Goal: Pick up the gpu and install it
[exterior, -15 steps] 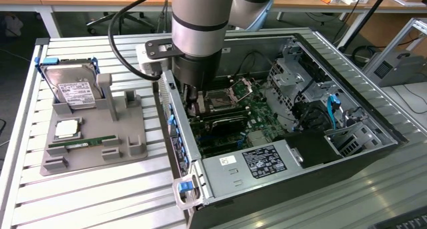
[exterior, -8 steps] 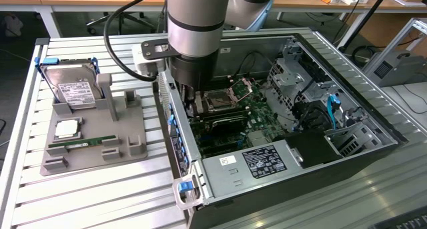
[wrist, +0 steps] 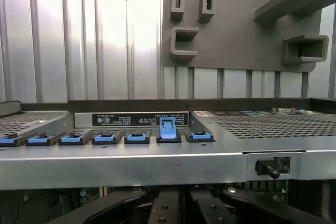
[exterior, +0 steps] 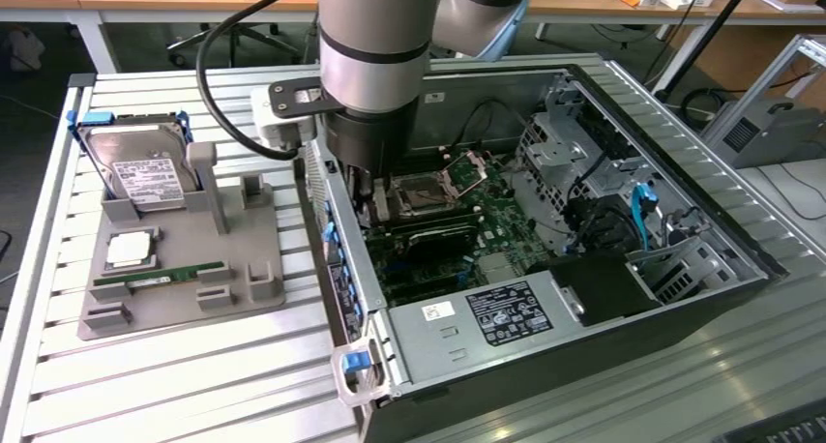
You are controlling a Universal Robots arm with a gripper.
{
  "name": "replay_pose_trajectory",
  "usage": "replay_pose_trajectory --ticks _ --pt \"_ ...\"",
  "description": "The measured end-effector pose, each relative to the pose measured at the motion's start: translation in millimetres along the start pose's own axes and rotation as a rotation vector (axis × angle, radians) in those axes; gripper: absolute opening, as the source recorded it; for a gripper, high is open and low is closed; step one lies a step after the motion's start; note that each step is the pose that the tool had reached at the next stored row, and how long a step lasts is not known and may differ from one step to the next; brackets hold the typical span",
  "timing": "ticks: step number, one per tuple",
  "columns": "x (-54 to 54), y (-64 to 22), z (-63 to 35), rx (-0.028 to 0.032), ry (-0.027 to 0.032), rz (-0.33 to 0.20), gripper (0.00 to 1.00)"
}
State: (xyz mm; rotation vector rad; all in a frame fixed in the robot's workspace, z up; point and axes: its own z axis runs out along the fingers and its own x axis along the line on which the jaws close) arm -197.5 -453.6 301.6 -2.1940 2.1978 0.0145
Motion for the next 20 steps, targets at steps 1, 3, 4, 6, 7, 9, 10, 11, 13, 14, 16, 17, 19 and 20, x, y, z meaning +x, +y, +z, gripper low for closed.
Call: replay_pose_trajectory --ticks 1,3,4,6,7,9,10,11,13,14,16,17,19,20 --pt "0.0 0.0 0.1 0.0000 0.0000 0.000 0.11" --pt "0.0 -3.4 0.9 -0.0008 -0.0001 0.001 0.11" --pt "0.0 -6.6 1.3 -0.0017 -0.0001 0.000 0.11" --pt "0.1 -13.9 2.6 -0.0043 -0.0001 0.000 0.11" --pt "0.1 -16.6 3.0 -0.0053 0.0000 0.000 0.11" --pt "0.1 -26.7 4.4 -0.0095 -0.0001 0.000 0.11" --pt "0.1 -31.8 5.1 -0.0121 -0.0001 0.001 0.11" --pt "0.2 -35.9 5.6 -0.0142 0.0000 0.001 0.11" --pt "0.2 -45.3 7.1 -0.0194 -0.0001 0.001 0.11" --pt "0.2 -50.3 8.0 -0.0224 -0.0001 0.001 0.11" --pt "0.3 -60.2 9.8 -0.0281 0.0000 0.001 0.11" --pt "0.4 -63.3 10.5 -0.0298 0.0000 0.001 0.11" --pt "1.1 -70.0 12.4 -0.0331 -0.0001 0.001 0.11" --pt "1.3 -70.7 13.1 -0.0336 0.0000 0.001 0.11"
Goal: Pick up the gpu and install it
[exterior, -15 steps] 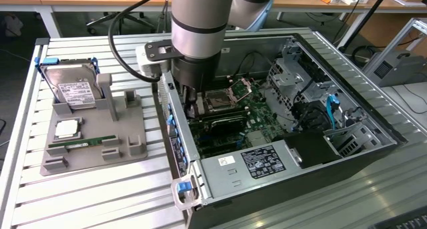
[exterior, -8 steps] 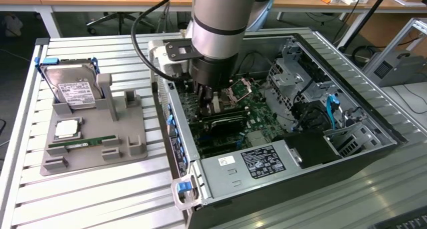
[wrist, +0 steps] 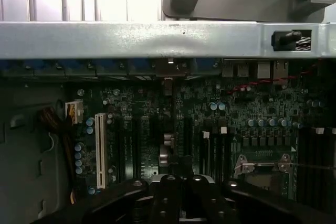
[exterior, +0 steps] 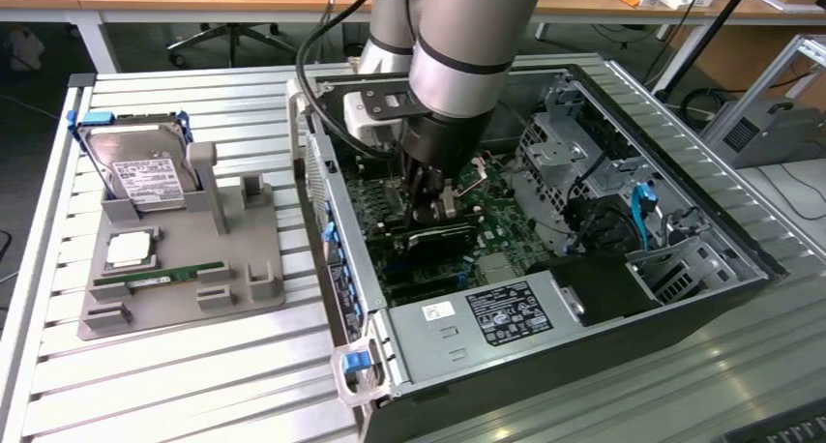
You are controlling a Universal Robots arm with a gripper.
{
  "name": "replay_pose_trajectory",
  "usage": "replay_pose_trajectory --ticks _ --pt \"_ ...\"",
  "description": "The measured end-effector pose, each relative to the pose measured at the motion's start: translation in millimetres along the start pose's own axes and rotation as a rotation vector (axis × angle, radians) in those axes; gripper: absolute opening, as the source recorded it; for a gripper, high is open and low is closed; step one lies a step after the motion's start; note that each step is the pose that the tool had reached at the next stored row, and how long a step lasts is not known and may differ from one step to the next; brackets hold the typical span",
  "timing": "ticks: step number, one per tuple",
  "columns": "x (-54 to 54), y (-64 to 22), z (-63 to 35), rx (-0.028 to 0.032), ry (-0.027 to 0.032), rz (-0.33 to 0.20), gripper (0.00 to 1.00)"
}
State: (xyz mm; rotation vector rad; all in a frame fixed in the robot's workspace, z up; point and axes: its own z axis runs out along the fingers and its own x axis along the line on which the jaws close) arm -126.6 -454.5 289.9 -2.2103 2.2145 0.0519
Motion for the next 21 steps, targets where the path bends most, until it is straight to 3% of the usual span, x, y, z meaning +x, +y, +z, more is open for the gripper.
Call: replay_pose_trajectory --ticks 11,21 --pt "1.9 -0.2 14.6 -0.0007 0.0000 -0.001 0.11" --pt "7.1 -0.3 20.7 -0.0009 0.0003 -0.001 0.11"
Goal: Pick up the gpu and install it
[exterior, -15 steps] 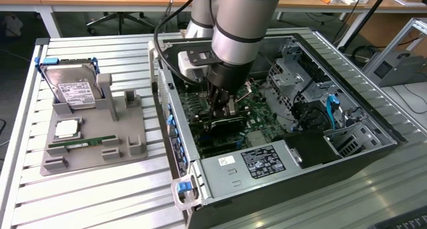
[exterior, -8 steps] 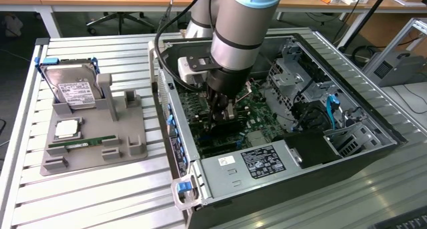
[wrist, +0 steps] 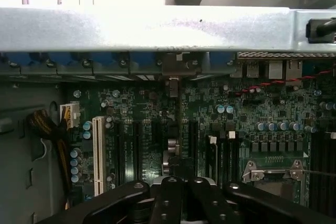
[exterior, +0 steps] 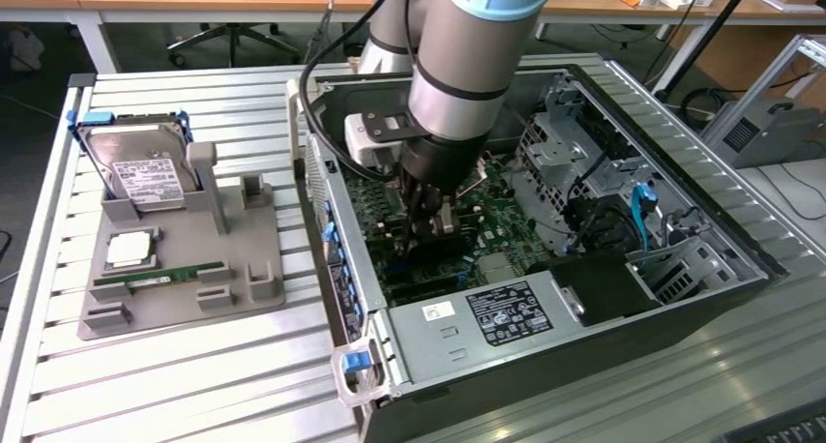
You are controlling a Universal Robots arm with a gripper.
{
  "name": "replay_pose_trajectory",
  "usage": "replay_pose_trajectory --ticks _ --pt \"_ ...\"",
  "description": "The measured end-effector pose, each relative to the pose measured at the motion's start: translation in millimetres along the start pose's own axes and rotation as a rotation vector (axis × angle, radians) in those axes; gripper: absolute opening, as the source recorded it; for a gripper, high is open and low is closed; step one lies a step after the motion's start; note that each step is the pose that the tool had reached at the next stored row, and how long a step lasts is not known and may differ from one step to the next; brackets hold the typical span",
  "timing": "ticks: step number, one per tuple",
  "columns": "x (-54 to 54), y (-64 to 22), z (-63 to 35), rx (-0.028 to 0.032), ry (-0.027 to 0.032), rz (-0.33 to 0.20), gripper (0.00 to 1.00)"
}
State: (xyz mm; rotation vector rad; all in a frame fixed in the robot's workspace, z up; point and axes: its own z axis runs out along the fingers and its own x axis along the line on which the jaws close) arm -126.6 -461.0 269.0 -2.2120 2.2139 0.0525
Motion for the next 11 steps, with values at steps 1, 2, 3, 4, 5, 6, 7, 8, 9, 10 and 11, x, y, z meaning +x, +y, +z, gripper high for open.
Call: replay_pose_trajectory --ticks 1,2,3,4,5,6,7,8,9,10,11 --pt "1.0 0.0 0.7 0.0000 -0.0001 0.000 0.11" --pt "1.7 0.0 0.9 -0.0001 0.0002 0.000 0.11" --pt "2.2 0.1 1.3 -0.0003 0.0002 -0.001 0.11" --pt "2.6 0.0 1.7 0.0000 -0.0001 -0.002 0.11" --pt "2.8 -0.1 1.3 -0.0004 0.0006 -0.003 0.11" --pt "3.0 0.0 1.1 -0.0006 0.0010 -0.004 0.11" --pt "3.0 0.0 1.4 -0.0004 0.0005 -0.006 0.11" --pt "3.0 -0.2 1.7 -0.0003 0.0001 -0.007 0.11" --pt "3.0 -0.6 1.1 -0.0003 -0.0002 -0.008 0.11" --pt "2.7 -1.2 -0.8 0.0003 -0.0020 -0.009 0.11" --pt "2.5 -1.7 -4.3 0.0022 -0.0042 -0.010 0.11"
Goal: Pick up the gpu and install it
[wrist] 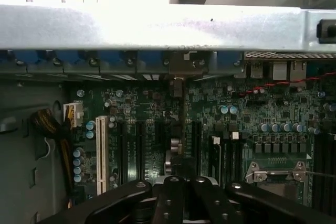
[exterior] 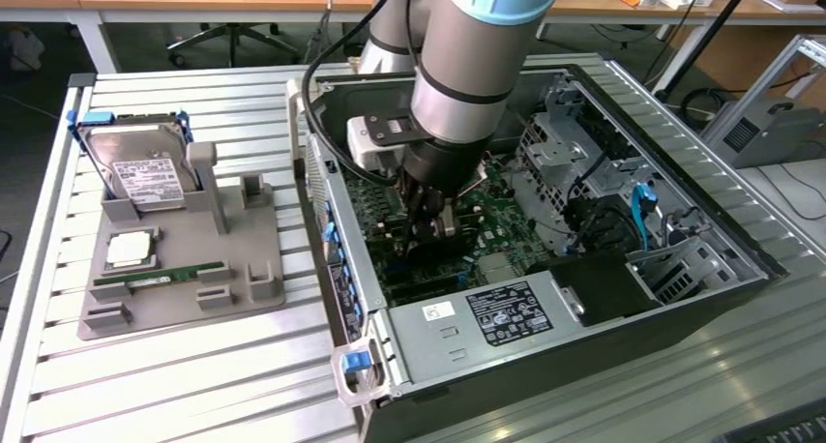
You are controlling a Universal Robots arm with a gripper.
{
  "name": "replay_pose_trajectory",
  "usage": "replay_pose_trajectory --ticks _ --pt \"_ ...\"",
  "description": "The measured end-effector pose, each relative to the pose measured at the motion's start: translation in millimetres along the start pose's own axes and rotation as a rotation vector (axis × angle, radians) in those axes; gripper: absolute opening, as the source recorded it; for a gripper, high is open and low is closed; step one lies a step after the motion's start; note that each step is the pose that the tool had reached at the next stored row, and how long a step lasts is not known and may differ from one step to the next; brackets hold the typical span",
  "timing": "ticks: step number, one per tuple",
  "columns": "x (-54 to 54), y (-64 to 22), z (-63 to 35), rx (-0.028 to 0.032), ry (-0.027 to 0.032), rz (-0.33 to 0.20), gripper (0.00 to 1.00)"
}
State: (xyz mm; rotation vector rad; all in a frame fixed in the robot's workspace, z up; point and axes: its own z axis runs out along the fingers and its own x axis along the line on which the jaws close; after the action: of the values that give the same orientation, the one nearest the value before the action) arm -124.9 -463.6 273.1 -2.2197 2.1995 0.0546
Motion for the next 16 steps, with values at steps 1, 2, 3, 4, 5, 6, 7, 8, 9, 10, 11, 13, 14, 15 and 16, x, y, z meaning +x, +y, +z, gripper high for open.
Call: replay_pose_trajectory --ticks 1,2,3,4,5,6,7,8,9,10,11,13,14,15,16 --pt "0.0 -0.1 -5.0 -0.0012 0.0014 0.000 0.11" --pt "-0.1 -0.1 -9.2 -0.0025 0.0024 0.000 0.11" --pt "-0.2 -0.5 -11.3 -0.0024 0.0021 0.000 0.11" --pt "-0.2 -1.3 -12.2 -0.0023 0.0012 -0.001 0.11" --pt "-0.2 -4.0 -12.5 -0.0022 -0.0009 -0.001 0.11" --pt "-0.1 -9.0 -12.9 -0.0048 -0.0049 0.000 0.11" --pt "-0.1 -14.4 -12.9 -0.0078 -0.0092 0.000 0.11" --pt "0.0 -19.7 -12.9 -0.0106 -0.0139 -0.001 0.11" --pt "0.0 -24.9 -13.1 -0.0137 -0.0176 0.000 0.11" --pt "0.1 -29.7 -13.2 -0.0167 -0.0210 0.000 0.11" --pt "0.1 -34.0 -13.2 -0.0192 -0.0243 0.000 0.11" --pt "0.2 -43.0 -13.3 -0.0251 -0.0308 0.000 0.11" --pt "0.2 -47.5 -13.4 -0.0279 -0.0333 0.000 0.11" --pt "0.3 -52.6 -13.4 -0.0311 -0.0357 0.000 0.11" --pt "0.4 -60.8 -13.5 -0.0357 -0.0400 0.000 0.11"
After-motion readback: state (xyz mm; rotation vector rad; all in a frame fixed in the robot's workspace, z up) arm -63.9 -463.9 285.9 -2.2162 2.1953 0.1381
